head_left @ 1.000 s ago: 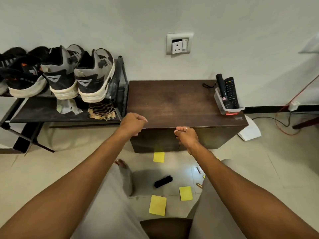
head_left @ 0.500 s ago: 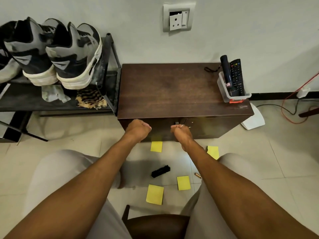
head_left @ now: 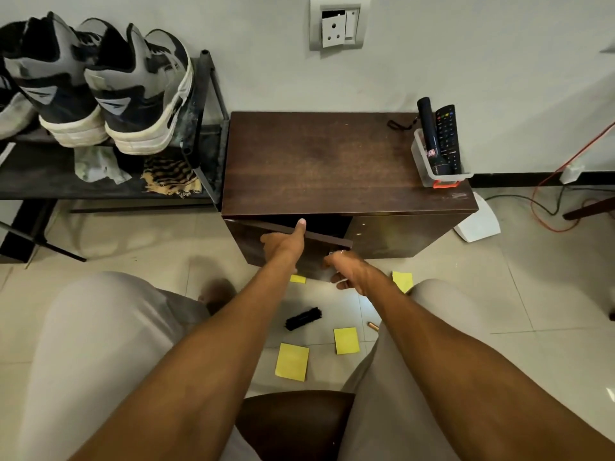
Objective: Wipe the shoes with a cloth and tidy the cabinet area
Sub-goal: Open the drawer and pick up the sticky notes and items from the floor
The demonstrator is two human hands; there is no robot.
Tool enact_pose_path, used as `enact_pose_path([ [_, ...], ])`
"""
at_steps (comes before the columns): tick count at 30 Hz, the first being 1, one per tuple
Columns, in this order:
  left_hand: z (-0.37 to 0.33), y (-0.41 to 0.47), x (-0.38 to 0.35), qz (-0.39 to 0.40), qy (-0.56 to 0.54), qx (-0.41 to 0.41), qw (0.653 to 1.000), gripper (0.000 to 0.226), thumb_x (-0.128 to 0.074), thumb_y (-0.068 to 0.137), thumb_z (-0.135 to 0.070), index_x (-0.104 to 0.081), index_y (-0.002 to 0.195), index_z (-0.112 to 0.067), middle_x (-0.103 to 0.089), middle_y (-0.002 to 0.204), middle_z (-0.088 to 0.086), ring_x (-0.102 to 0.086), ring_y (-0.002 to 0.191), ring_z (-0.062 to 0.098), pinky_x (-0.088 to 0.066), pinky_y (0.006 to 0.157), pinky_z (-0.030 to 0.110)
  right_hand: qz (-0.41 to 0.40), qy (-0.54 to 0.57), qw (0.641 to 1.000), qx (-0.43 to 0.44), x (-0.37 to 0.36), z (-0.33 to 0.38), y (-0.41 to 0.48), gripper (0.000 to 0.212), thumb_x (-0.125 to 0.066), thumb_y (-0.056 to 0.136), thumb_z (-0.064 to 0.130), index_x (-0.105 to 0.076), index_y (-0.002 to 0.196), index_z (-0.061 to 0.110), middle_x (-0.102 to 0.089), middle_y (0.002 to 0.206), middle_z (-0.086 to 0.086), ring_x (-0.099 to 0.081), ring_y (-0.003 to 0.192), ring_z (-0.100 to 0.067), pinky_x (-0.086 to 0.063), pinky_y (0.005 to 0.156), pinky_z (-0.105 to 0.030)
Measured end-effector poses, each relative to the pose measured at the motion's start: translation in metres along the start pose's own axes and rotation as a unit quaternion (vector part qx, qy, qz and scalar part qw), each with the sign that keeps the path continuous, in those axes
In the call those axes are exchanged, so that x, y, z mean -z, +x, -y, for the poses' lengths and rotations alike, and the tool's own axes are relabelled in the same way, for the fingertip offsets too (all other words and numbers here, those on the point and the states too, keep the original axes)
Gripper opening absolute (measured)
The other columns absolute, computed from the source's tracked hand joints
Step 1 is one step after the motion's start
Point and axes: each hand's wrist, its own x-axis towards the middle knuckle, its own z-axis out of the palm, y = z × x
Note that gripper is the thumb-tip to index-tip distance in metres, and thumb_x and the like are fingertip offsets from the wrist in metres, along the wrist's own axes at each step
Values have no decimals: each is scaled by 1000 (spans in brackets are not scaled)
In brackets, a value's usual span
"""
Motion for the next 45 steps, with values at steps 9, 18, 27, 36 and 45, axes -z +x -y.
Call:
enact_pose_path([
  [9,-1,13,-9,21,-15,38,999,92,-80,82,-20,-22,152,-6,-55,133,19,-64,89,36,-62,78,54,-248,-179,947,101,-9,-13,-22,26,-61,94,38,-74,99,16,-73,91,-3,-68,83,-22,-58,72,-33],
  [18,21,9,11,41,29,11,999,37,-74,87,-10,-57,120,-6,-68,109,16,-71,78,30,-52,38,28,-229,-316,901,192,-30,-12,-22,14,-66,95,21,-78,103,23,-71,100,-3,-68,86,-20,-62,74,-38],
  [27,49,-18,74,19,145,-15,989,17,-71,92,-7,-55,86,-6,-64,82,14,-69,77,32,-63,72,43,69,-247,958,127,-65,-15,-36,20,-80,89,25,-79,102,10,-76,99,-9,-72,73,-17,-60,67,-29],
  [36,74,-18,125,-108,318,-128,933,26,-72,93,-29,-69,108,-9,-71,107,11,-67,93,29,-54,75,36,45,-271,948,162,-89,-16,-29,14,-77,91,22,-78,103,16,-73,97,-2,-70,80,-15,-54,61,-24],
  [45,88,-16,103,-231,561,-299,736,61,-73,85,-19,-49,140,-24,-41,135,8,-46,115,28,-45,92,43,-34,-211,964,157,-80,-20,2,5,-79,89,18,-75,90,20,-72,94,1,-69,92,-18,-57,90,-35],
])
